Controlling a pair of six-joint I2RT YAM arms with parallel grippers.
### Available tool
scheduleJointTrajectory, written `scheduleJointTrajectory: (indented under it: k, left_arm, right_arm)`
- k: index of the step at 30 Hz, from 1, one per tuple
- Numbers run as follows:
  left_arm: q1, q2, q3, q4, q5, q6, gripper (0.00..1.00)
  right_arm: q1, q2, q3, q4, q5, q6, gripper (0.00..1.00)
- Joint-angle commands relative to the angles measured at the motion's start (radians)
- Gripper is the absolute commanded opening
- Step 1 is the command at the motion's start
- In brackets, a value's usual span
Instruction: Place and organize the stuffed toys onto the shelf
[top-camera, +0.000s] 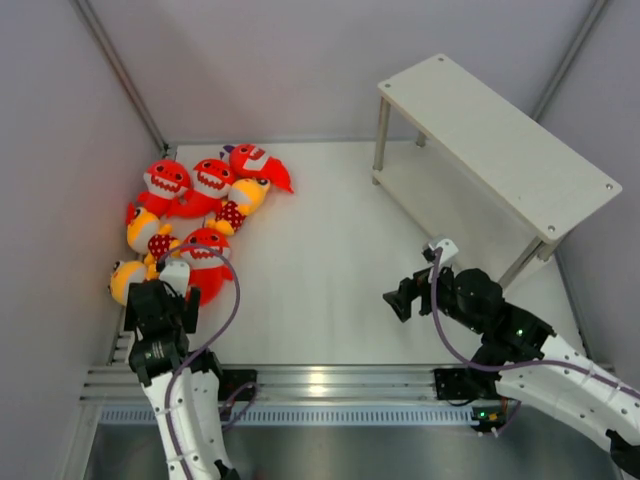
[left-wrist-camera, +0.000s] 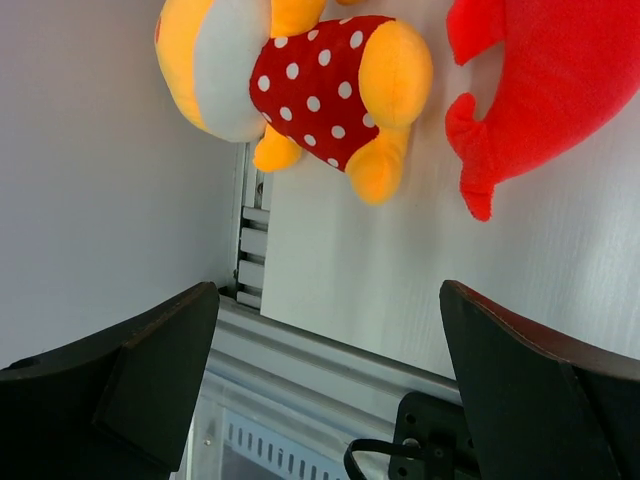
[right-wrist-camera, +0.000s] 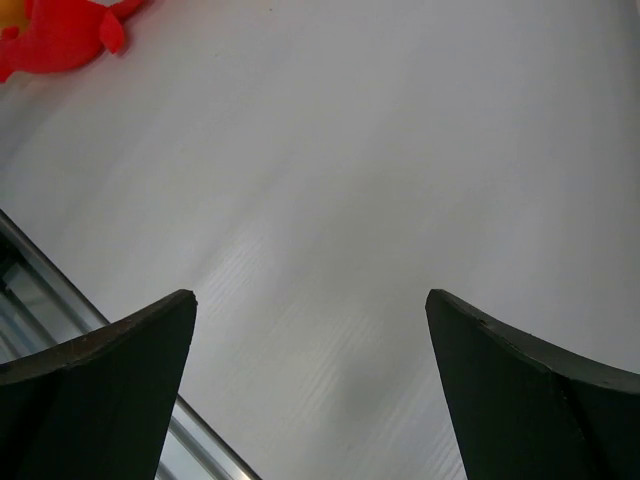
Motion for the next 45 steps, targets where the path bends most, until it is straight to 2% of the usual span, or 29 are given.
scheduleJointTrajectory:
  k: [1, 4, 6, 7, 8, 10, 12, 14, 15, 16, 18, 23, 24, 28, 30, 31, 35, 39, 42, 44, 45]
  left_arm:
    - [0.003, 0.029, 0.076, -0.001, 0.023, 0.022, 0.98]
    - [0.003, 0.084, 0.166, -0.01, 0.058, 0.122, 0.98]
    - [0.001, 0.229, 0.26, -0.057, 0.102, 0.115, 0.98]
    - [0.003, 0.3, 0.394, -0.089, 0.115, 0.059, 0.98]
    - [0.003, 0.446, 0.462, -0.168, 0.13, 0.022, 0.98]
    - [0.001, 0.582, 0.626, -0.241, 0.248, -0.075, 0.98]
    - [-0.019, 0.713, 0.656, -0.263, 0.356, -0.123, 0.98]
    - [-0.085, 0.774, 0.599, -0.246, 0.287, -0.153, 0.98]
    - [-0.179, 0.782, 0.566, -0.222, 0.212, -0.166, 0.98]
    - [-0.229, 0.788, 0.5, -0.183, 0.087, -0.177, 0.98]
    - [-0.324, 0.782, 0.438, -0.145, 0.034, -0.181, 0.98]
    - [-0.35, 0.799, 0.349, -0.097, -0.032, -0.177, 0.98]
    - [-0.355, 0.801, 0.291, -0.07, -0.04, -0.171, 0.98]
    - [-0.41, 0.831, 0.202, 0.146, -0.157, -0.158, 0.93]
    - [-0.41, 0.853, 0.225, 0.214, -0.102, -0.177, 0.87]
    - [-0.41, 0.857, 0.231, 0.226, -0.067, -0.184, 0.81]
    - [-0.413, 0.908, 0.207, 0.273, 0.023, -0.148, 0.77]
    - [-0.413, 0.979, 0.183, 0.286, 0.015, -0.143, 0.74]
    - [-0.413, 1.002, 0.187, 0.286, 0.07, -0.152, 0.72]
    - [-0.413, 1.04, 0.184, 0.303, 0.04, -0.141, 0.66]
    - [-0.413, 1.057, 0.179, 0.312, 0.018, -0.137, 0.58]
  right_arm:
    - [0.008, -0.027, 0.021, 0.058, 0.004, -0.009, 0.99]
    - [0.008, -0.044, 0.057, 0.029, 0.033, -0.008, 1.0]
    - [0.008, -0.052, 0.069, 0.035, 0.059, -0.009, 1.0]
    - [0.008, -0.052, 0.078, 0.039, 0.088, -0.009, 0.99]
    - [0.008, -0.046, 0.083, 0.047, 0.098, -0.011, 0.99]
    - [0.008, -0.029, 0.107, 0.068, 0.107, -0.018, 0.99]
    - [0.01, 0.012, 0.136, 0.102, 0.102, -0.054, 0.99]
    - [0.008, 0.052, 0.164, 0.113, 0.093, -0.087, 0.99]
    - [0.01, 0.096, 0.179, 0.111, 0.092, -0.095, 0.99]
    - [0.008, 0.118, 0.21, 0.107, 0.076, -0.101, 0.99]
    - [0.008, 0.175, 0.239, 0.096, 0.057, -0.118, 0.99]
    - [0.008, 0.253, 0.23, 0.12, 0.053, -0.141, 0.99]
    - [0.008, 0.262, 0.224, 0.125, 0.055, -0.146, 0.99]
    - [0.007, 0.29, 0.215, 0.15, 0.058, -0.182, 0.99]
    - [0.01, 0.302, 0.228, 0.142, 0.064, -0.192, 0.99]
    - [0.01, 0.305, 0.233, 0.139, 0.066, -0.196, 0.99]
    - [0.01, 0.299, 0.222, 0.127, 0.093, -0.21, 0.99]
    - [0.01, 0.275, 0.193, 0.125, 0.118, -0.219, 0.99]
    - [0.008, 0.272, 0.19, 0.13, 0.121, -0.23, 0.99]
    - [0.008, 0.282, 0.192, 0.131, 0.125, -0.235, 0.99]
    - [0.008, 0.287, 0.196, 0.131, 0.125, -0.236, 0.99]
